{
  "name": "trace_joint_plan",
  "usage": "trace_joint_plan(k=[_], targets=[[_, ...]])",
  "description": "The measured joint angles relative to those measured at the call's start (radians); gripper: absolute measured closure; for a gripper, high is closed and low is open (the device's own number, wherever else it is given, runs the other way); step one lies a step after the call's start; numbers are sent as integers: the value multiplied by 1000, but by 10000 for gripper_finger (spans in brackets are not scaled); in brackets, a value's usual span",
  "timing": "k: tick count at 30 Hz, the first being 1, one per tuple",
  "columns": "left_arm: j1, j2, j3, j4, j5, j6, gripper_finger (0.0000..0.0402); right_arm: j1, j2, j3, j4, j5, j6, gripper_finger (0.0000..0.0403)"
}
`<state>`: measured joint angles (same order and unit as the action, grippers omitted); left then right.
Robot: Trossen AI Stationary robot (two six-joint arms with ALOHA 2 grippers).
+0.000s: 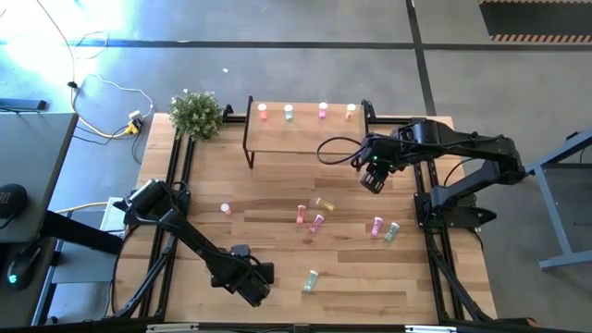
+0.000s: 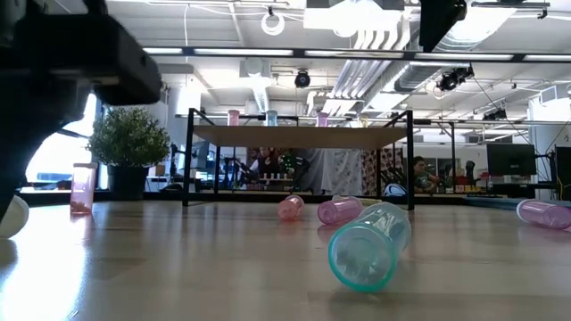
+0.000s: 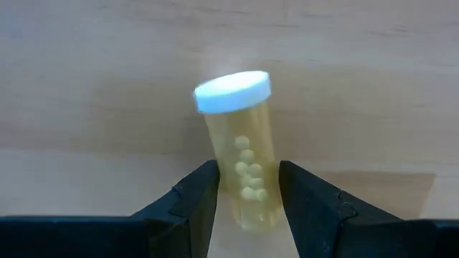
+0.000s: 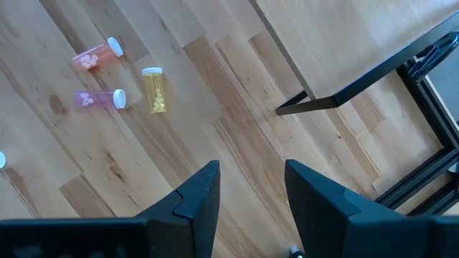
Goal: Pick and place medicine bottles onto shelf by color
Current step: Put the bottom left yellow pill bottle on the shelf aligned with the other yellow pill bottle
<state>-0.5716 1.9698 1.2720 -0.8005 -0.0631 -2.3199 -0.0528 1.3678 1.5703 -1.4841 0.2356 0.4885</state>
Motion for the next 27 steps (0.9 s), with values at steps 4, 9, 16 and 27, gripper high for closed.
trace_joint_plan(k=[4,9,16,27], targets=[[-2,14,4,-5,33,20,262,0,0,0,0,0,0,253],[-5,10,2,-10,28,50,291,0,0,0,0,0,0,253],[-6,3,-1,-3,26,142,321,0,0,0,0,-4,-1,253],[0,-105,-3,70,-211,367,309,1,0,0,95,-272,-157,253]])
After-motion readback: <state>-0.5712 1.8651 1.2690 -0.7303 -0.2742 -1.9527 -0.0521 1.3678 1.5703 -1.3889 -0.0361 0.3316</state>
